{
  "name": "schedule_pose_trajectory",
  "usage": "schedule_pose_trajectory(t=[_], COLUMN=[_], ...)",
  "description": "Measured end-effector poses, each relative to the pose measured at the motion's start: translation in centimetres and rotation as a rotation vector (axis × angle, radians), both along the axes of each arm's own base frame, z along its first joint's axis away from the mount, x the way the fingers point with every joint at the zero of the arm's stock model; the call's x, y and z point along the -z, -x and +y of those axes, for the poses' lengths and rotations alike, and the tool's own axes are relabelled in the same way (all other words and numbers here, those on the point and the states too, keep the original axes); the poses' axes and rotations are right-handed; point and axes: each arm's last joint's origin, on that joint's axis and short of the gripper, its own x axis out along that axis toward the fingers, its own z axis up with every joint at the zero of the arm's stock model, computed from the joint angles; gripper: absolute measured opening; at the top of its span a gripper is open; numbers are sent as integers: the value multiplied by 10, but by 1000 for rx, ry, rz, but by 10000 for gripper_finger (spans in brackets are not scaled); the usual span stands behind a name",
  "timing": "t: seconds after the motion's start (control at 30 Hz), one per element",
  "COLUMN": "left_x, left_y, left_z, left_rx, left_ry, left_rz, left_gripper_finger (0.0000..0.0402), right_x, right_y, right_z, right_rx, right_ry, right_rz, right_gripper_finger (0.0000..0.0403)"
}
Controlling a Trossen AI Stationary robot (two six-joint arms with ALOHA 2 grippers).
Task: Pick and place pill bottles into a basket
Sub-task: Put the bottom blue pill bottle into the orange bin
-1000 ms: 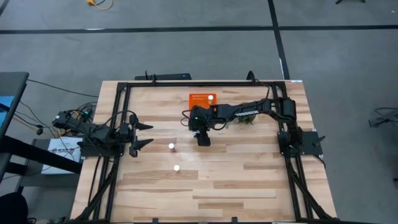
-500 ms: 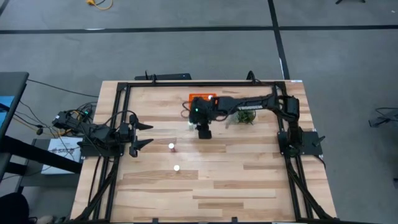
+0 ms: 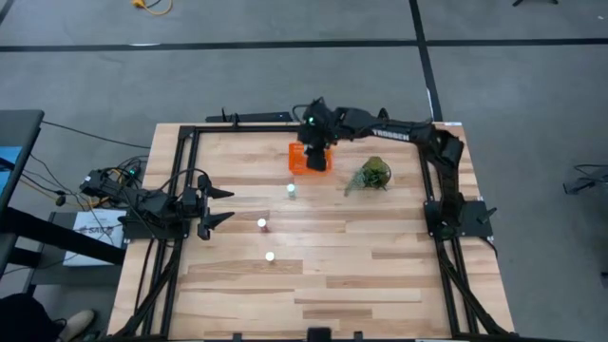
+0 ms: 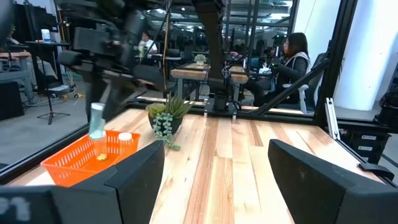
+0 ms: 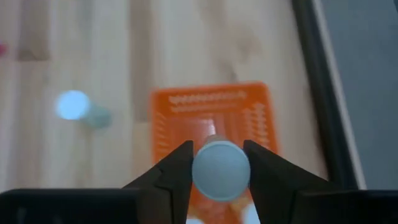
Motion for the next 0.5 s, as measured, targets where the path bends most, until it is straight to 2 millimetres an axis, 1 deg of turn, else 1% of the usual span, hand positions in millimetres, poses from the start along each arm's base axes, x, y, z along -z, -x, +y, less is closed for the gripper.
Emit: schedule_pose_trajectory(t=[0.07,0.17,0.27,0.37,0.4,0.47,0.5], left_x=[0,0,0,0,0,0,0], left_y=[0,0,0,0,0,0,0], left_z=[0,0,0,0,0,0,0], left_rx=[0,-1,0,0,-1,0,0], left_ry=[0,0,0,0,0,0,0], left_rz=[0,0,0,0,0,-1,0], left_gripper_finger=[277,277,277,277,277,277,277], right_x=[1,3,3,15,21,32,39], right_y=[6,13,12,5,6,-3,-3], right_z=[-12,-24,-26,-25,-25,-24,-26], right_rx=[38,57,62,52,53,40,43], right_ry=[-10,-43,-48,-63,-77,-74,-86], right_rz=[1,-6,-24,-16,12,13,34], right_gripper_finger=[130,116,107,111,115,123,125])
